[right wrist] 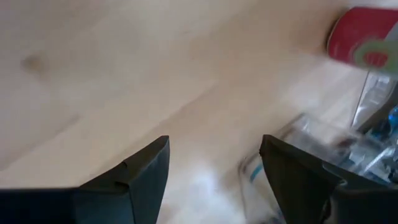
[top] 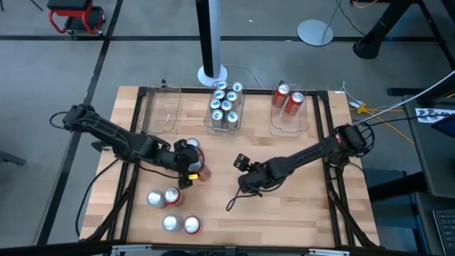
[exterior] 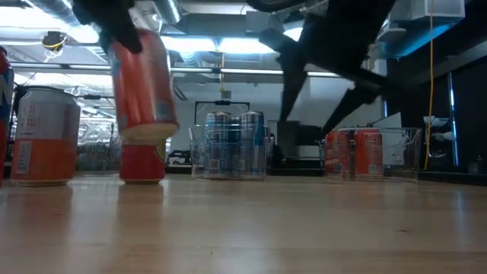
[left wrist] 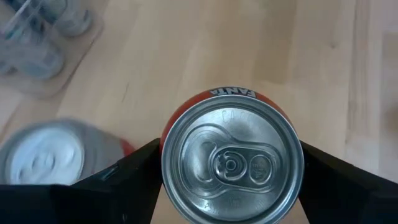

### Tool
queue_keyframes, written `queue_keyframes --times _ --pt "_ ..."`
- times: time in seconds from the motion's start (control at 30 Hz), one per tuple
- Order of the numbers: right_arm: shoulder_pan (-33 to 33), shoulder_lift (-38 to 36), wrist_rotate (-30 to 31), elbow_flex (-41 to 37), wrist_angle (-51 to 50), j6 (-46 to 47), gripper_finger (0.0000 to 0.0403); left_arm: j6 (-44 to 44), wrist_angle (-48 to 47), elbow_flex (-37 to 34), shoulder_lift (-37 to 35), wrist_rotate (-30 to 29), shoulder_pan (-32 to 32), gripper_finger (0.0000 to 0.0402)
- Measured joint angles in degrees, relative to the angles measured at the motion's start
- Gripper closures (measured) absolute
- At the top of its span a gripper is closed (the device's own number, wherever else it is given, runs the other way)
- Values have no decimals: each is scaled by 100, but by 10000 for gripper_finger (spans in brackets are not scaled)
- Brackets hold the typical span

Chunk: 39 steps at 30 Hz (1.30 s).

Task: Sort soda cans
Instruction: Put the orange soda can into the right transparent bin

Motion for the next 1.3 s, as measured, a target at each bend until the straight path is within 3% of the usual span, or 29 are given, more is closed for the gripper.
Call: queue_keyframes --times 0.27,0.5,0.67,0.9,1.13,1.3 --pt "137 -215 638 0 -1496 1135 150 967 444 505 1106 357 522 107" --pt "133 -217 701 -186 -1609 1322 150 1616 452 1215 2244 532 647 107" --pt "131 -217 651 -424 -1676 1574 150 1687 488 1473 2629 594 654 97" --pt "131 -217 609 -479 -1661 1675 150 1711 317 1578 2615 646 654 41" --pt "131 -228 612 -436 -1711 1557 150 1768 12 1595 2109 587 608 38" --pt "126 -230 595 -207 -1771 1089 150 1503 -995 1601 1359 -210 410 38"
